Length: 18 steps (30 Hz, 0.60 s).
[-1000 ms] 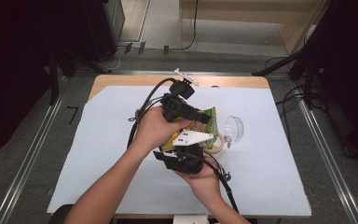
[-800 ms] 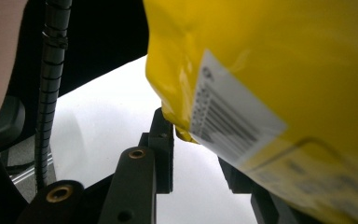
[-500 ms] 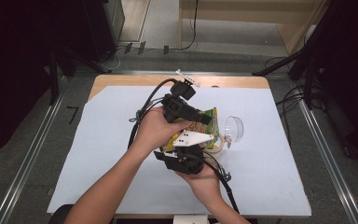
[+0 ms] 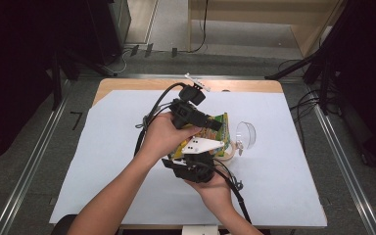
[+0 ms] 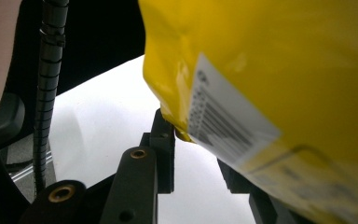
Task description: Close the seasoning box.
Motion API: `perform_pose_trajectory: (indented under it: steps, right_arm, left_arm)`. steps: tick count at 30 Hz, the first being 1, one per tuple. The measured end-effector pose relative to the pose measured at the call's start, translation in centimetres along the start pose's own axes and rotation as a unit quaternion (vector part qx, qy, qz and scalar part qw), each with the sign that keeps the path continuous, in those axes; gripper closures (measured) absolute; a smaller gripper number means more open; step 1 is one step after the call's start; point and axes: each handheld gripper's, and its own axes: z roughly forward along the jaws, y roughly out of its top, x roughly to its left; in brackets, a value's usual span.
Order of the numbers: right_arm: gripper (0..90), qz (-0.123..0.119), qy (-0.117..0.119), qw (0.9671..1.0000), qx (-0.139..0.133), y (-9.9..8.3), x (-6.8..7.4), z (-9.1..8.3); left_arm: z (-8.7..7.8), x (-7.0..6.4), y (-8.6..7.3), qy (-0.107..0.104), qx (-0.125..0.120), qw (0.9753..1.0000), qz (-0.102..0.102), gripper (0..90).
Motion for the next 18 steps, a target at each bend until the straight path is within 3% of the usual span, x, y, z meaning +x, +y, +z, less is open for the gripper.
perform_pose_trajectory:
  steps: [18]
  right_arm:
    - [71.3,0.0,0.001,1.0,-0.005,0.03,-0.01,0.01]
  left_arm:
    - [-0.11,-0.13,0.01,0.003,-0.001,1.0,0.001,71.9]
